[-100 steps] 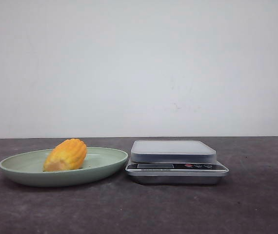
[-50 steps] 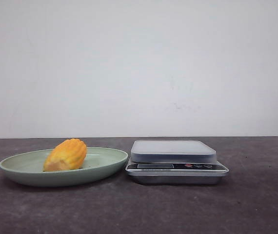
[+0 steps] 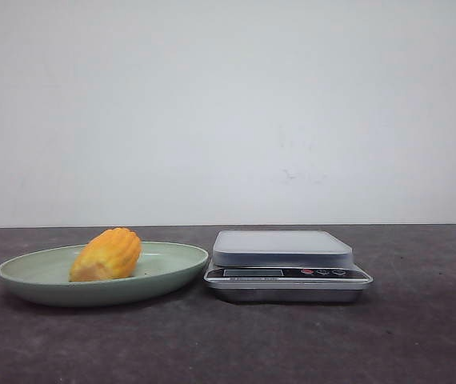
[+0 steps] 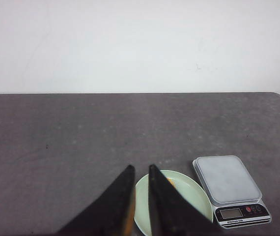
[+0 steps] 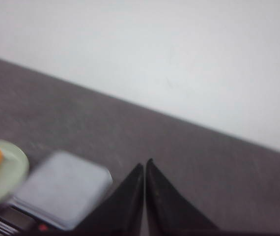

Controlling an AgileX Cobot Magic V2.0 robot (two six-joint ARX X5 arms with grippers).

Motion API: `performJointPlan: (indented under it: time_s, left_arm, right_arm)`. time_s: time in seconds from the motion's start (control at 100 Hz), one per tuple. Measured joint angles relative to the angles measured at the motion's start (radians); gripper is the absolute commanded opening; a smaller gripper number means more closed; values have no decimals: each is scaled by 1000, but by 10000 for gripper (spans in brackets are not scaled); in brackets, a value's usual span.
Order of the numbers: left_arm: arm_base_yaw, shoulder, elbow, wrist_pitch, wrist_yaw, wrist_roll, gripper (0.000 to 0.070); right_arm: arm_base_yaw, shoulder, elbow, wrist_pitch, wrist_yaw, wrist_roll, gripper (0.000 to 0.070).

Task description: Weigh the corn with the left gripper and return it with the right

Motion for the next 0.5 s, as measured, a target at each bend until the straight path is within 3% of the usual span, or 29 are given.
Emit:
performJointPlan:
  time_s: [0.29,0.5]
  left_arm:
    - [0,0,0,0,0,0,0]
    - [0,0,0,0,0,0,0]
  right_arm:
    - [-398,-241,-460,230,-185,1,0]
    - [-508,-384,-658,243,-217,35,0]
